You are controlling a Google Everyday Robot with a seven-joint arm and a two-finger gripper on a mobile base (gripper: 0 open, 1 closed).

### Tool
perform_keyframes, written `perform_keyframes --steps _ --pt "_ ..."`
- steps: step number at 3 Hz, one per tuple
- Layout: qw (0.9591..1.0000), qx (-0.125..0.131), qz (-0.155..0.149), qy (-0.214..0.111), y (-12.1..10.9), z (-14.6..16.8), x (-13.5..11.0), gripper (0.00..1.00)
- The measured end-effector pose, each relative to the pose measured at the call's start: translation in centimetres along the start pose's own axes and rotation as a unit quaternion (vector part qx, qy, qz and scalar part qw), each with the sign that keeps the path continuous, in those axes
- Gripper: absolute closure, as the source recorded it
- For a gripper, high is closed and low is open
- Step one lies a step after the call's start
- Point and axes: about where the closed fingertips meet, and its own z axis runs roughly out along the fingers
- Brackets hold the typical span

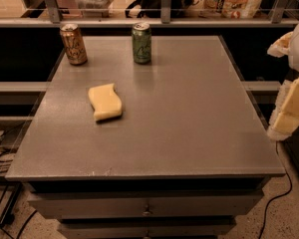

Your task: Knock green can over

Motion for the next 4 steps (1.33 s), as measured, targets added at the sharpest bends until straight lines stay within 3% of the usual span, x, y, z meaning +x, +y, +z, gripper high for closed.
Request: perform_keyframes --steps 1,2,3,4 --pt "1.0 0.0 0.0 0.0 0.0 0.0 0.0 0.0" --pt "0.9995 0.007 -0.006 -0.029 -0.5 -0.1 -0.2 0.0" --pt "0.9955 0.021 -0.005 -0.092 -2.2 0.3 -0.6 0.0" --pt "0.9884 0.043 0.005 -0.146 -5.1 0.8 -1.6 0.0"
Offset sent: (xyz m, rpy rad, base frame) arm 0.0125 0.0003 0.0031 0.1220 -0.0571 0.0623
